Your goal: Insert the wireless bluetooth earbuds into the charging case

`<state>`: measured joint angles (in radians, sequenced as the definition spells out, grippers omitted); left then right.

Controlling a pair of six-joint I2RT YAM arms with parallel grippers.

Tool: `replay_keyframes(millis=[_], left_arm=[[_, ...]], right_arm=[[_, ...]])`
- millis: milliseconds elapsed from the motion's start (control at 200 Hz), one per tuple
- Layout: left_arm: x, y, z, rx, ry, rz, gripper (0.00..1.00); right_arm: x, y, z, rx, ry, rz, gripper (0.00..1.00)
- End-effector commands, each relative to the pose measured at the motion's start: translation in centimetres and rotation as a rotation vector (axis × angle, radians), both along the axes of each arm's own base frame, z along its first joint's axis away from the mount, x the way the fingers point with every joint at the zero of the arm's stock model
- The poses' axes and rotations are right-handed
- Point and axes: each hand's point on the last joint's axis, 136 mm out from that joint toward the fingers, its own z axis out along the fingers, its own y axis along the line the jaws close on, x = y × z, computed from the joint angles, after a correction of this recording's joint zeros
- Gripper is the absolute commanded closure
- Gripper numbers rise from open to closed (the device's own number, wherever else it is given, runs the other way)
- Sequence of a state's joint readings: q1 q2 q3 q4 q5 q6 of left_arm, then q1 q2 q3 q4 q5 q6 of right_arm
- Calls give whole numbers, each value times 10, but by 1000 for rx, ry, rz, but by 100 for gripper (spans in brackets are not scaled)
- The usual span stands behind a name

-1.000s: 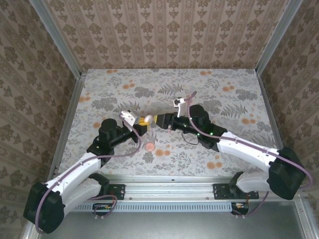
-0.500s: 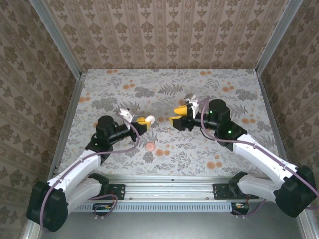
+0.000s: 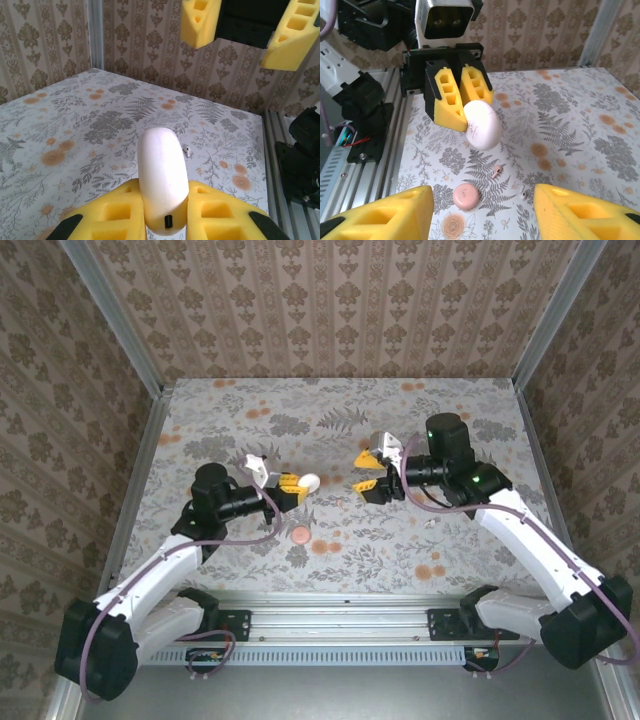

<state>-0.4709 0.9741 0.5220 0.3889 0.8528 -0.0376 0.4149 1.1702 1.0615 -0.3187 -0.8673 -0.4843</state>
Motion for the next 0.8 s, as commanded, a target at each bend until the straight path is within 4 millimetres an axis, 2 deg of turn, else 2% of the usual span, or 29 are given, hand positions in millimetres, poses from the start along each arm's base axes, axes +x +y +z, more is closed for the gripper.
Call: replay_keyframes(millis=[0, 205, 480, 490, 525, 795], left_arm=[[-9, -6, 19, -12, -98, -73, 84], [-14, -11, 21, -9, -119, -105, 85], [-22, -20, 26, -16, -130, -155, 86], [-22, -20, 26, -17, -130, -155, 86], [-23, -21, 26, -17, -133, -160, 86], [-26, -26, 30, -21, -141, -186, 86]], right_arm=[[-14, 6, 4, -6, -8, 130, 44], [-16, 22, 9, 18, 22, 219, 44], [-10, 40, -3, -20, 19, 263, 43], [-7, 43, -10, -30, 35, 266, 43], [-7, 45, -15, -43, 40, 274, 43], [-6, 50, -25, -89, 39, 297, 45]])
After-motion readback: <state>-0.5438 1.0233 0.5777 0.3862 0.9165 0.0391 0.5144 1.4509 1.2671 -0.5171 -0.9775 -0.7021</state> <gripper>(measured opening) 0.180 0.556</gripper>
